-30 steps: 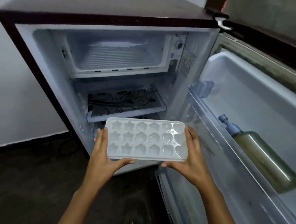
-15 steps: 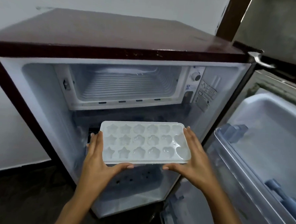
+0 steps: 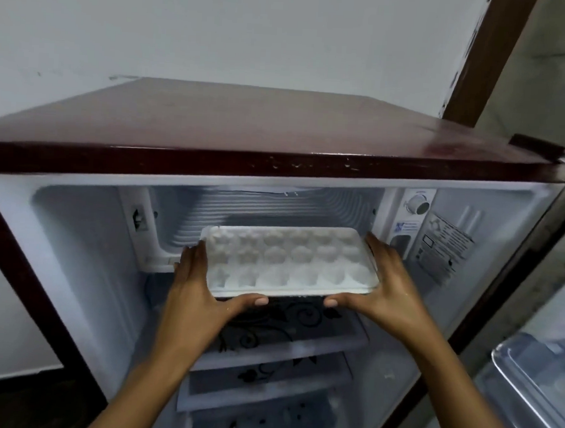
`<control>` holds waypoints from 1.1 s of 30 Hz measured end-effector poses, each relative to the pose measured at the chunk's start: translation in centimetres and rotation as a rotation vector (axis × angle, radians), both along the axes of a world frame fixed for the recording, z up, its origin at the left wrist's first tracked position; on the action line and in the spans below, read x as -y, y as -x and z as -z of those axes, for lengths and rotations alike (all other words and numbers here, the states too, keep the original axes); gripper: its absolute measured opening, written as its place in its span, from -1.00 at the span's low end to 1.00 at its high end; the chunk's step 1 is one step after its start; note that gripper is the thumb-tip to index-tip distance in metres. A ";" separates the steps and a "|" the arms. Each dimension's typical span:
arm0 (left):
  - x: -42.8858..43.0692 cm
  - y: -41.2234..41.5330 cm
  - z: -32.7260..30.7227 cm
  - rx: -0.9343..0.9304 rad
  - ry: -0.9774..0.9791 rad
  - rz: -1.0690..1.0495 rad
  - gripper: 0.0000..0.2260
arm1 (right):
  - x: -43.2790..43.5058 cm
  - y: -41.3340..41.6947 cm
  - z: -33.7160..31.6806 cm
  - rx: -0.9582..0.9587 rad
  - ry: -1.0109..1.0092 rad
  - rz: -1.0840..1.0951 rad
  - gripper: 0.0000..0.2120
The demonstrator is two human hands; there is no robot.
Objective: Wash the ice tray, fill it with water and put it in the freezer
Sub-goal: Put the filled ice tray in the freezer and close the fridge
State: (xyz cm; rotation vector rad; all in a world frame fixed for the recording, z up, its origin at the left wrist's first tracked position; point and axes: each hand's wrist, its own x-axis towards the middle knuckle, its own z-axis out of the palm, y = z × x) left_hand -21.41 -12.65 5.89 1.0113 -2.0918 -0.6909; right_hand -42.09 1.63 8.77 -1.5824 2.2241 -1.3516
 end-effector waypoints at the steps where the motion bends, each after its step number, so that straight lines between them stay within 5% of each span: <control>1: 0.6 0.3 0.0 0.001 -0.014 0.001 0.15 | 0.7 0.5 0.0 0.005 0.008 0.001 -0.16; 7: 4.4 2.3 0.0 -0.002 -0.083 -0.037 0.05 | 4.7 1.9 -0.1 0.118 0.015 -0.054 -0.18; 16: 8.9 3.8 0.4 0.084 -0.071 -0.060 0.26 | 8.7 3.7 -0.2 0.200 0.005 -0.129 -0.31; 33: 11.4 4.4 1.1 -0.047 -0.145 -0.004 0.03 | 11.9 5.8 0.6 0.154 -0.095 -0.213 -0.31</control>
